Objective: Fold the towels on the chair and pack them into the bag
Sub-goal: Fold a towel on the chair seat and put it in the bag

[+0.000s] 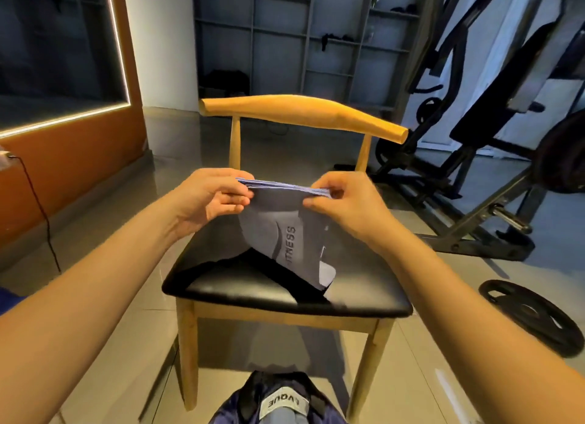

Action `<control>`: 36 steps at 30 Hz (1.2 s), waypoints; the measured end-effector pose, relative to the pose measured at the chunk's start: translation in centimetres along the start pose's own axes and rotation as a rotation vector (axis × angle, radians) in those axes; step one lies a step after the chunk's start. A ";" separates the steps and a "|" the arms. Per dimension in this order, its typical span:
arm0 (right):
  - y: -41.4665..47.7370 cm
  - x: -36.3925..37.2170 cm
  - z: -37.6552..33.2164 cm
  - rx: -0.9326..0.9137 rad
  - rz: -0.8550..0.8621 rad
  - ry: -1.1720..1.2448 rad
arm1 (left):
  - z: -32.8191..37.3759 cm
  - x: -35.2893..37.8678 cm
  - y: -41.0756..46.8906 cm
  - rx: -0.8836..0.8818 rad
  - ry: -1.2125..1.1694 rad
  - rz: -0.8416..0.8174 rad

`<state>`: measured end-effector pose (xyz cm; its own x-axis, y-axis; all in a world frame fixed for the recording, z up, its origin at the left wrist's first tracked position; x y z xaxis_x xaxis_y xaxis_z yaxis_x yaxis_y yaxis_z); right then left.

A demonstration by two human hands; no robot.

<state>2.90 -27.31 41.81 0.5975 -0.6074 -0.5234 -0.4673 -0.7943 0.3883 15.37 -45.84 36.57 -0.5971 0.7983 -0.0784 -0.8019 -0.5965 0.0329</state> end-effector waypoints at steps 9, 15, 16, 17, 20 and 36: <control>11.3 -8.6 2.7 0.353 0.118 0.117 | 9.1 -0.2 8.8 0.116 0.338 0.119; 15.3 -11.7 1.0 0.177 0.306 0.266 | 14.5 0.7 11.3 0.355 0.351 0.176; 15.1 -12.0 0.5 0.130 0.317 0.267 | 15.2 0.8 10.9 0.409 0.330 0.184; 14.5 -12.1 0.1 0.091 0.326 0.261 | 15.4 0.9 10.2 0.453 0.321 0.193; 10.8 -11.1 1.5 0.050 0.333 0.186 | 12.9 1.4 7.3 0.500 0.398 0.213; -6.5 2.5 17.7 0.229 -0.202 -0.128 | -12.1 5.6 -0.7 0.294 0.942 -0.122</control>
<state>-4.02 -23.43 24.55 0.6129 -0.4197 -0.6694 -0.4905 -0.8664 0.0942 12.79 -41.96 24.10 -0.3520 0.3859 -0.8528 -0.9061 -0.3688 0.2071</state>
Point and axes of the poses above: each hand's wrist, its own y-axis towards the middle knuckle, its own x-axis out of the palm, z = x × y, the point moved 10 cm from there along y, towards the middle knuckle, and after that the axes turned 8 degrees about y, right-handed, at the moved point
